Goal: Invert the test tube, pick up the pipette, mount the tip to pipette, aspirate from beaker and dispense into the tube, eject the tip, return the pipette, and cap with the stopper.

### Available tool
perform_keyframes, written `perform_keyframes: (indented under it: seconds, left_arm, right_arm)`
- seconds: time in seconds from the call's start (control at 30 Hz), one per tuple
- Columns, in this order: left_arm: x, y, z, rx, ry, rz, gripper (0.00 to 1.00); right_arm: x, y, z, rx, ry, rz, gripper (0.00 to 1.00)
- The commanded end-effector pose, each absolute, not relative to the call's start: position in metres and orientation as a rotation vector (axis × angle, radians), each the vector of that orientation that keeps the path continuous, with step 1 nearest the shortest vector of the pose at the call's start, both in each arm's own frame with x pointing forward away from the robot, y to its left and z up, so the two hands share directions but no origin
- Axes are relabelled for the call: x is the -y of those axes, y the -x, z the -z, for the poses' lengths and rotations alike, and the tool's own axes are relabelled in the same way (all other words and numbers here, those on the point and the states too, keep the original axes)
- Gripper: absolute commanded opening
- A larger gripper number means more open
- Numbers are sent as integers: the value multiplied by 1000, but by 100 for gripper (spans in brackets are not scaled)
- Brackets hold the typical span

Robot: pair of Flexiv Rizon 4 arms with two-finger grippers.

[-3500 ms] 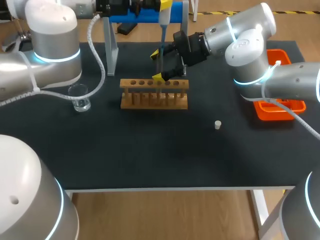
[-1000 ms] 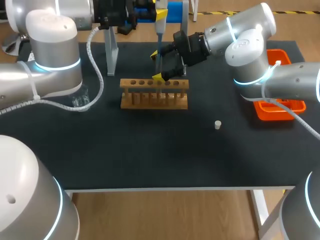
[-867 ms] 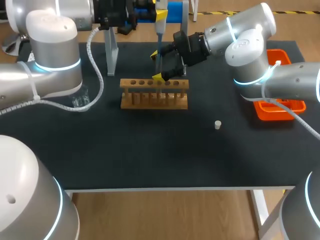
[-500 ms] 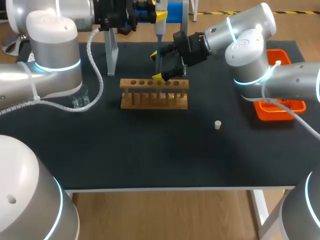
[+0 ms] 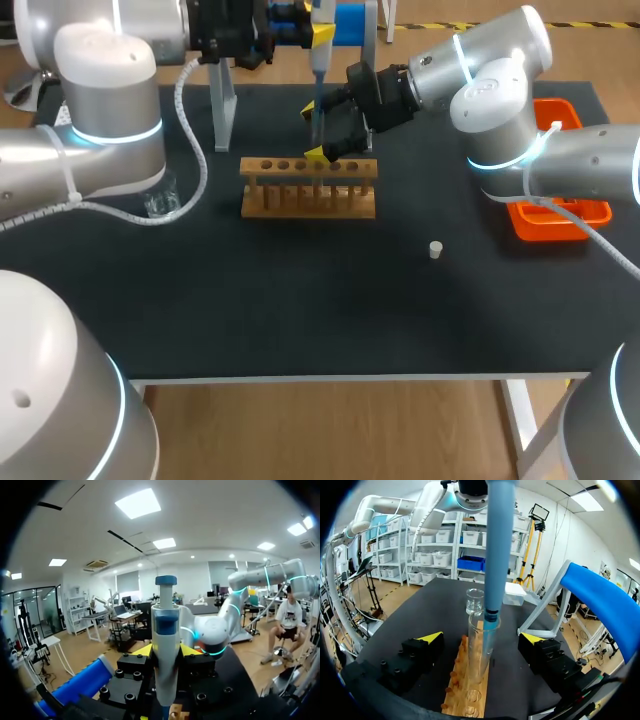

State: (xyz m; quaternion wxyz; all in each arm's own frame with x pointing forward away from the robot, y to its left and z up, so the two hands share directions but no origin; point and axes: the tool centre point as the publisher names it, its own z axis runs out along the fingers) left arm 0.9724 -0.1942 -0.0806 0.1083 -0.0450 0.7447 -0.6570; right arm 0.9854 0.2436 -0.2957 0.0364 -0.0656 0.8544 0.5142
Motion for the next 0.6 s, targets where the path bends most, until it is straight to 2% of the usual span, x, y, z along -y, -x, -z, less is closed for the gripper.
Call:
perform_keyframes:
  seconds: [0.03,0.6]
  left_arm:
    - [195,-973,84,-2177,134,1939,0]
    - [194,-974,88,-2179,144,1936,0]
  right_arm:
    - [-243,-985,295,-2625,202,-1577,100]
    - [-243,-985,295,-2625,202,-1577,100]
